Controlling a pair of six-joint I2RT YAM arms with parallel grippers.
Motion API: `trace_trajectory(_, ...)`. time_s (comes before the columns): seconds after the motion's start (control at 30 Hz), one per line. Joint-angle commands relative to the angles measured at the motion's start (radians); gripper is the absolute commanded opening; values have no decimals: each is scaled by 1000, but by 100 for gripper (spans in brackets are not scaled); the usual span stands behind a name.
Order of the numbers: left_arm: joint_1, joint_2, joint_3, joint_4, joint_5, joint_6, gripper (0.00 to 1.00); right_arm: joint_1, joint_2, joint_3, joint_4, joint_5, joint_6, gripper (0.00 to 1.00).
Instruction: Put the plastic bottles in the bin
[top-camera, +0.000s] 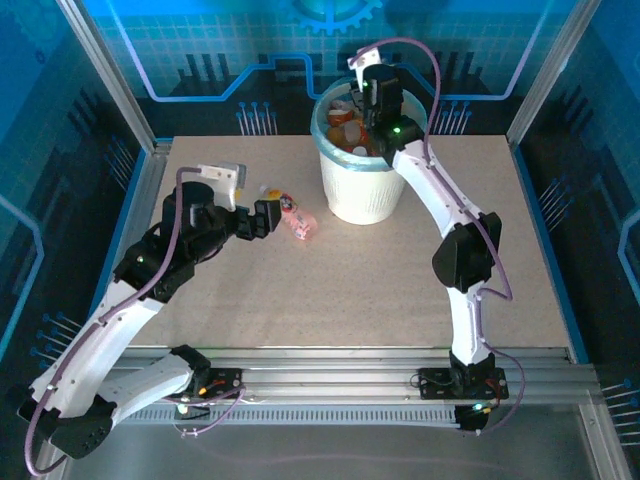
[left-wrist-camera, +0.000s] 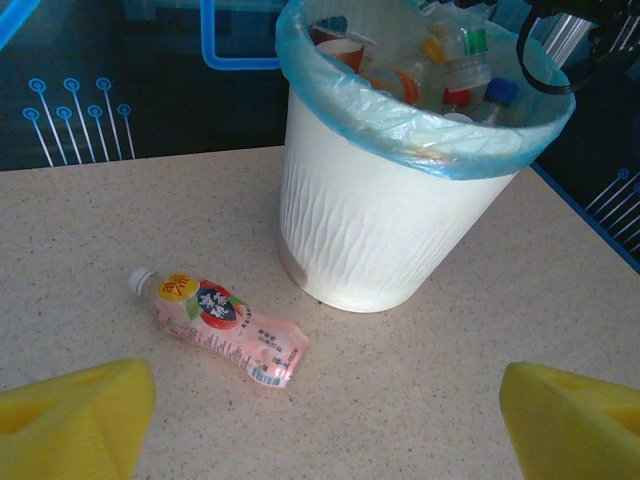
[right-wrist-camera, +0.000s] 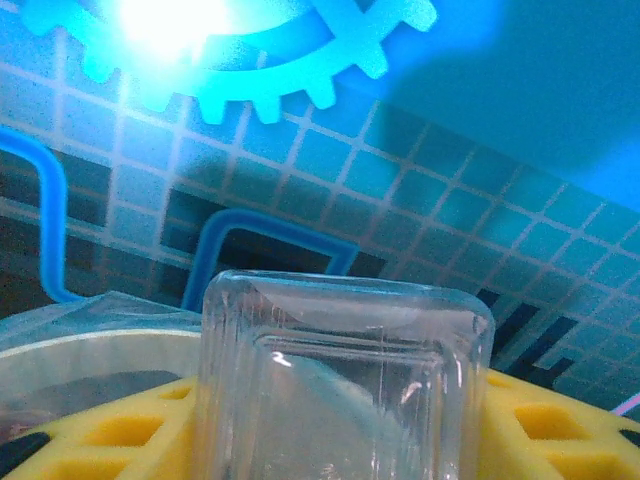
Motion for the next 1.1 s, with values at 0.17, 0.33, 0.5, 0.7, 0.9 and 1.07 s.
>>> trace_trajectory(0.17,14,27,-12,56,32,-18,91,-72,-97,-157,29,-47,59,63)
trace_trajectory(0.33,13,38,-11,55,38,-26,91,-71,-115,-176,-14,-86,77,77)
trace_trajectory(0.5,13,33,-1,53,32,-20,91,-71,-130,-134,-31,-127,101,80)
trace_trajectory(0.7,14,35,-1,50,28,-21,91,-96,1,138,-230,-187,160,73)
trace_trajectory(0.9,13,44,-4,46,31,-25,91,-125,242,550,-598,-216,250,58)
trace_trajectory(1.07,14,46,-4,42,30,-18,91,-136,151,358,-612,-224,334,54)
